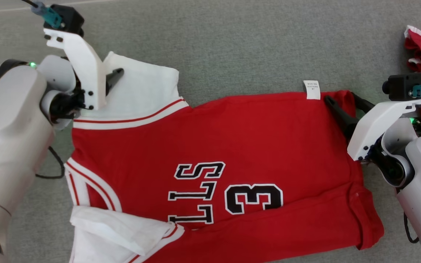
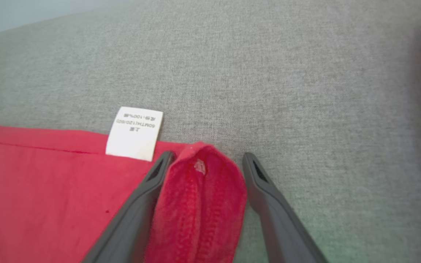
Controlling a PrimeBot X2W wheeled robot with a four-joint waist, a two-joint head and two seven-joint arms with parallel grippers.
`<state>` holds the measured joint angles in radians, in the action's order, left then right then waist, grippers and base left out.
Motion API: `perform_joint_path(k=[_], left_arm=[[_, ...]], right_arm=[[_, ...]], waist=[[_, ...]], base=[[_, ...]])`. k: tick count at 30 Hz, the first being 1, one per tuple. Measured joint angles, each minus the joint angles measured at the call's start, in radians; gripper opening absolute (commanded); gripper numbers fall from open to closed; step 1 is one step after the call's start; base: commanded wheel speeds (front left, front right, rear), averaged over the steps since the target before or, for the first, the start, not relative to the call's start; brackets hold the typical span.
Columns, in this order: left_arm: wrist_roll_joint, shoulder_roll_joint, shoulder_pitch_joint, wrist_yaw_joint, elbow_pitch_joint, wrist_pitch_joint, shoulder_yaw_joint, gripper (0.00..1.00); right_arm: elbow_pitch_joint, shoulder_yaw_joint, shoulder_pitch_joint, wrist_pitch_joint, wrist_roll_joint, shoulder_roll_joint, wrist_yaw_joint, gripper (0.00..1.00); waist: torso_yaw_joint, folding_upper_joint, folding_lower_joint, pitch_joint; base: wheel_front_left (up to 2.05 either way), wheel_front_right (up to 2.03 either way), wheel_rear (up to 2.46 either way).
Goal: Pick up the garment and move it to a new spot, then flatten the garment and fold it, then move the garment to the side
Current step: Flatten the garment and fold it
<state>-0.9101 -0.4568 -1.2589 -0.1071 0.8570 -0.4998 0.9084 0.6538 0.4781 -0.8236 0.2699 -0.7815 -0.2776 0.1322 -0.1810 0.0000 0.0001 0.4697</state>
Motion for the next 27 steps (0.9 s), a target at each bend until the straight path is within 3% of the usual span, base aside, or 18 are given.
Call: perform_joint_path(k=[2,3,4,5,6,17,27], left_arm=[[-0.004,0.005,-0.014,-0.007,0.022,0.000,0.000,1.00],[-0.005,0.009,-0.021,-0.009,0.032,0.000,0.002,0.94],[-0.006,0.012,-0.024,-0.012,0.041,0.001,0.005,0.53],[-0.007,0.016,-0.026,-0.015,0.049,0.002,0.009,0.25],[-0.007,0.021,-0.027,-0.016,0.057,0.007,0.013,0.00],[-0.026,0.031,-0.024,-0.022,0.130,0.150,0.011,0.00],[-0.123,0.038,0.069,-0.024,0.054,0.137,0.058,0.00]], right_arm=[[0.000,0.030,-0.011,-0.008,-0.024,-0.006,0.000,0.44],[0.000,0.042,-0.014,-0.013,-0.033,-0.010,0.000,0.29],[0.000,0.054,-0.015,-0.019,-0.042,-0.014,0.000,0.09],[0.003,0.067,-0.015,-0.027,-0.051,-0.018,0.000,0.00],[0.007,0.077,-0.016,-0.039,-0.059,-0.021,0.000,0.00],[0.122,0.083,-0.014,-0.249,-0.112,-0.026,0.000,0.00],[0.122,0.144,0.055,-0.361,-0.175,-0.049,0.000,0.00]], waist=[[-0.010,0.0000,0.0000,0.006],[-0.013,0.0000,0.0000,0.008],[-0.014,0.0000,0.0000,0.008],[-0.014,0.0000,-0.0001,0.006],[-0.014,0.0000,0.0000,0.003],[0.016,0.0000,-0.0001,-0.069],[0.062,0.0000,-0.0001,-0.207]], base=[[0.00,0.00,0.00],[0.00,0.00,0.00],[0.00,0.00,0.00],[0.00,0.00,0.00],[0.00,0.00,0.00],[0.00,0.00,0.00],[0.00,0.00,0.00]])
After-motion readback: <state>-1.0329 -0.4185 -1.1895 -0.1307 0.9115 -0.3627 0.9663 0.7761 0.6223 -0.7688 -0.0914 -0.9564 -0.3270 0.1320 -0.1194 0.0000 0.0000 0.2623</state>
